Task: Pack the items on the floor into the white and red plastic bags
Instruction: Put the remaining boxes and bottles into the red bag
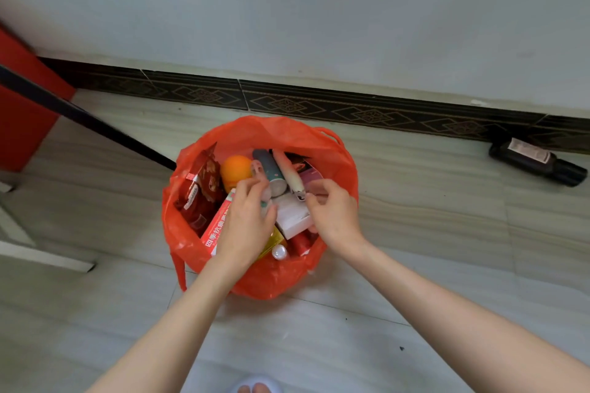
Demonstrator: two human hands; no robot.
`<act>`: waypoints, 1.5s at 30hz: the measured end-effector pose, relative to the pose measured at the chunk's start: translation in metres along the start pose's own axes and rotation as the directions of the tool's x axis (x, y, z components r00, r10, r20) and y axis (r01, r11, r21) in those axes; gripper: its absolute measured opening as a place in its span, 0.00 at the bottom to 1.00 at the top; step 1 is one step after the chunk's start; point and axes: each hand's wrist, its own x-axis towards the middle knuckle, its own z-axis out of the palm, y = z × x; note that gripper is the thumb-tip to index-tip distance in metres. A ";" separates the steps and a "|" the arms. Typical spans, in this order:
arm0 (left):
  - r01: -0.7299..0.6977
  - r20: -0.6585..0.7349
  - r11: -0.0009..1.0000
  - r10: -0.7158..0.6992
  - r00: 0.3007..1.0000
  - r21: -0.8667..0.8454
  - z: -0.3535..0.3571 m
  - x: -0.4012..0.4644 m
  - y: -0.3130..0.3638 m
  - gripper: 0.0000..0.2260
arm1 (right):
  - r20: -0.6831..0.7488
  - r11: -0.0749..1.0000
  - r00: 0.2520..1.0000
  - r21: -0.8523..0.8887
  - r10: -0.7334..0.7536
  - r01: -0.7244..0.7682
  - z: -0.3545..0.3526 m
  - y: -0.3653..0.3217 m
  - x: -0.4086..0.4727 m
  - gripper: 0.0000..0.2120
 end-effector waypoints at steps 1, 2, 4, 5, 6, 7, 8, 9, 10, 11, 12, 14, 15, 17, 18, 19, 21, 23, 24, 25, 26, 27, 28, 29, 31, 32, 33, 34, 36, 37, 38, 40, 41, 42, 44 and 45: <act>-0.031 0.026 0.999 0.031 0.999 0.020 0.000 0.000 0.001 0.17 | 0.003 0.999 0.999 0.000 -0.039 0.039 -0.003 0.000 -0.002 0.10; -0.065 0.053 0.997 0.063 0.997 0.041 0.001 -0.001 0.004 0.18 | -0.003 0.996 0.996 -0.009 -0.084 0.084 -0.009 0.002 -0.004 0.10; -0.170 0.125 0.983 0.161 0.979 0.065 0.002 -0.006 0.016 0.22 | -0.041 0.982 0.985 -0.085 -0.170 0.166 -0.026 0.009 -0.006 0.11; -0.245 0.160 0.967 0.231 0.960 0.075 0.003 -0.007 0.024 0.22 | -0.071 0.971 0.976 -0.135 -0.207 0.197 -0.039 0.015 -0.007 0.11; -0.326 0.201 0.941 0.303 0.931 0.090 0.005 -0.009 0.033 0.22 | -0.100 0.959 0.967 -0.183 -0.236 0.215 -0.053 0.022 -0.007 0.12; -0.403 0.249 0.909 0.368 0.896 0.105 0.006 -0.010 0.044 0.22 | -0.123 0.948 0.960 -0.230 -0.251 0.219 -0.069 0.030 -0.007 0.13; -0.467 0.297 0.876 0.417 0.859 0.118 0.009 -0.010 0.055 0.22 | -0.140 0.939 0.958 -0.277 -0.249 0.204 -0.085 0.040 -0.006 0.14; -0.517 0.339 0.846 0.452 0.825 0.130 0.013 -0.008 0.067 0.23 | -0.154 0.931 0.961 -0.321 -0.231 0.173 -0.101 0.050 -0.005 0.15; -0.556 0.382 0.820 0.474 0.793 0.136 0.021 -0.007 0.079 0.23 | -0.166 0.923 0.965 -0.361 -0.204 0.133 -0.118 0.060 -0.004 0.17; -0.592 0.420 0.795 0.496 0.760 0.131 0.030 -0.004 0.092 0.23 | -0.180 0.915 0.968 -0.393 -0.172 0.089 -0.134 0.070 -0.002 0.18; -0.617 0.448 0.778 0.512 0.733 0.120 0.042 -0.002 0.106 0.23 | -0.199 0.907 0.970 -0.418 -0.142 0.047 -0.150 0.080 0.000 0.19; -0.617 0.507 0.778 0.487 0.711 0.119 0.072 0.002 0.132 0.24 | -0.228 0.880 0.969 -0.474 -0.098 -0.022 -0.181 0.095 0.006 0.21; -0.592 0.544 0.796 0.443 0.712 0.125 0.088 0.004 0.142 0.26 | -0.230 0.859 0.970 -0.509 -0.079 -0.051 -0.197 0.102 0.012 0.21; -0.530 0.616 0.832 0.332 0.714 0.165 0.122 0.008 0.150 0.29 | -0.236 0.811 0.971 -0.574 -0.032 -0.113 -0.230 0.112 0.028 0.22; -0.514 0.639 0.835 0.289 0.713 0.196 0.138 0.011 0.151 0.30 | -0.245 0.781 0.969 -0.607 -0.007 -0.148 -0.247 0.116 0.039 0.23; -0.500 0.657 0.837 0.251 0.711 0.221 0.151 0.015 0.151 0.31 | -0.253 0.738 0.967 -0.650 0.015 -0.181 -0.263 0.120 0.050 0.23; -0.472 0.695 0.839 0.169 0.699 0.270 0.170 0.026 0.146 0.33 | -0.249 0.626 0.967 -0.745 0.060 -0.230 -0.286 0.130 0.072 0.23; -0.440 0.723 0.835 0.077 0.687 0.329 0.181 0.035 0.138 0.34 | -0.238 0.551 0.967 -0.797 0.089 -0.246 -0.299 0.141 0.089 0.25; -0.424 0.731 0.834 0.037 0.681 0.353 0.185 0.039 0.135 0.35 | -0.245 0.540 0.966 -0.803 0.087 -0.252 -0.303 0.146 0.098 0.26; -0.408 0.738 0.838 0.009 0.675 0.363 0.187 0.041 0.132 0.35 | -0.262 0.538 0.962 -0.801 0.076 -0.261 -0.307 0.150 0.107 0.27; -0.397 0.741 0.842 -0.005 0.672 0.366 0.189 0.042 0.130 0.35 | -0.280 0.534 0.958 -0.801 0.066 -0.271 -0.311 0.153 0.116 0.28; -0.397 0.742 0.840 -0.010 0.670 0.369 0.190 0.042 0.128 0.35 | -0.288 0.516 0.955 -0.810 0.067 -0.280 -0.316 0.156 0.124 0.29; -0.402 0.742 0.836 -0.009 0.670 0.373 0.192 0.042 0.128 0.35 | -0.282 0.483 0.956 -0.828 0.082 -0.285 -0.321 0.159 0.132 0.30; -0.406 0.739 0.833 -0.006 0.673 0.377 0.192 0.042 0.129 0.35 | -0.270 0.449 0.957 -0.845 0.109 -0.289 -0.325 0.161 0.139 0.32; -0.409 0.734 0.831 0.001 0.679 0.376 0.192 0.043 0.131 0.35 | -0.265 0.433 0.953 -0.849 0.144 -0.302 -0.330 0.163 0.148 0.33; -0.409 0.735 0.833 0.004 0.678 0.373 0.192 0.043 0.131 0.35 | -0.279 0.444 0.950 -0.839 0.143 -0.313 -0.331 0.163 0.150 0.33; -0.407 0.737 0.836 0.003 0.676 0.369 0.191 0.044 0.131 0.35 | -0.303 0.450 0.943 -0.829 0.139 -0.333 -0.329 0.164 0.151 0.31; -0.405 0.741 0.838 0.001 0.672 0.366 0.191 0.044 0.131 0.35 | -0.336 0.446 0.932 -0.820 0.135 -0.360 -0.327 0.164 0.150 0.29; -0.408 0.749 0.837 -0.002 0.663 0.363 0.189 0.045 0.131 0.35 | -0.386 0.436 0.913 -0.804 0.134 -0.404 -0.319 0.166 0.144 0.25; -0.409 0.749 0.837 -0.001 0.663 0.363 0.189 0.045 0.131 0.35 | -0.394 0.450 0.910 -0.794 0.132 -0.409 -0.314 0.168 0.139 0.25; -0.408 0.747 0.838 0.001 0.665 0.362 0.188 0.045 0.130 0.35 | -0.393 0.481 0.911 -0.779 0.127 -0.403 -0.308 0.172 0.135 0.26; -0.404 0.750 0.841 -0.003 0.661 0.360 0.188 0.046 0.131 0.36 | -0.380 0.556 0.915 -0.735 0.134 -0.387 -0.297 0.179 0.123 0.27; -0.402 0.755 0.844 -0.007 0.655 0.356 0.188 0.046 0.132 0.36 | -0.368 0.598 0.918 -0.707 0.145 -0.378 -0.292 0.181 0.117 0.27; -0.400 0.764 0.848 -0.010 0.645 0.349 0.187 0.047 0.132 0.36 | -0.351 0.642 0.923 -0.675 0.156 -0.365 -0.287 0.182 0.111 0.28; -0.396 0.797 0.858 -0.026 0.603 0.327 0.183 0.053 0.132 0.37 | -0.324 0.722 0.930 -0.602 0.171 -0.343 -0.276 0.177 0.101 0.28; -0.396 0.820 0.864 -0.033 0.571 0.310 0.180 0.059 0.133 0.37 | -0.320 0.756 0.931 -0.563 0.174 -0.334 -0.270 0.173 0.096 0.28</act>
